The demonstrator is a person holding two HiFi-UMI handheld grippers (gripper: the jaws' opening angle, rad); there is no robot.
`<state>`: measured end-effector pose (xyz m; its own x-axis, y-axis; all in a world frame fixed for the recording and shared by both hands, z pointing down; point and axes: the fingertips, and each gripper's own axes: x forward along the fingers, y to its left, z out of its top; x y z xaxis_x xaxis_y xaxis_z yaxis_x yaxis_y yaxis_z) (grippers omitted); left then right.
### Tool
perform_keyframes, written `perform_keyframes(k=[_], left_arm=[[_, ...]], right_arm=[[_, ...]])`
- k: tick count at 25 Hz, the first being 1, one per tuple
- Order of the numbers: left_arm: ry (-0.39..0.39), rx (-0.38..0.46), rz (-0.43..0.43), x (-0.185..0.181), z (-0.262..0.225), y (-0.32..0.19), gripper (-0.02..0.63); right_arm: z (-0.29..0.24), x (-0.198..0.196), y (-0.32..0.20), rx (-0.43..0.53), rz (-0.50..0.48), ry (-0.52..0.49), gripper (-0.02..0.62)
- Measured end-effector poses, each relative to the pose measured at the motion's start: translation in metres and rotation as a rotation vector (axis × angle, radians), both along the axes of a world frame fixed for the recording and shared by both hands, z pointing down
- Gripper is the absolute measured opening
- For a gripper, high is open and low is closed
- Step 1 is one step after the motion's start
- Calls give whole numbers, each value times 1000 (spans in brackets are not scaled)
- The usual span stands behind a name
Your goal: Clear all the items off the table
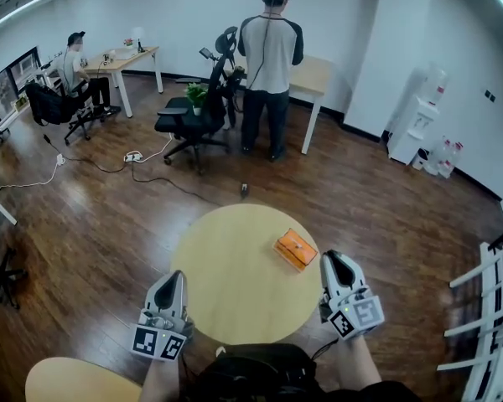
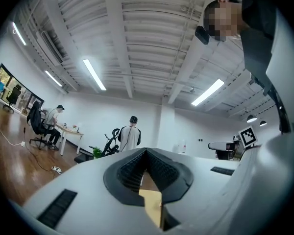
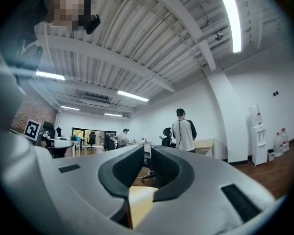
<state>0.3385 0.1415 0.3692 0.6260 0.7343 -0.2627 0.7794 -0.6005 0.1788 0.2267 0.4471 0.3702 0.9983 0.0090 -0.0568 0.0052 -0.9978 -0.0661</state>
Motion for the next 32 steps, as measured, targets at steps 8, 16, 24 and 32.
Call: perform_keyframes(k=[8, 16, 24, 32], left_arm=[[-81, 67, 34, 21, 37, 53, 0], [-257, 158, 72, 41, 104, 111, 0], [-379, 228, 98, 57, 169, 165, 0], [-440, 237, 43, 66, 191, 160, 0]], right_arm=[[74, 34, 19, -26, -82, -269, 267], [181, 83, 54, -83, -161, -627, 357], [263, 133, 72, -172, -267, -836, 482], [317, 149, 73, -236, -302, -1002, 483]])
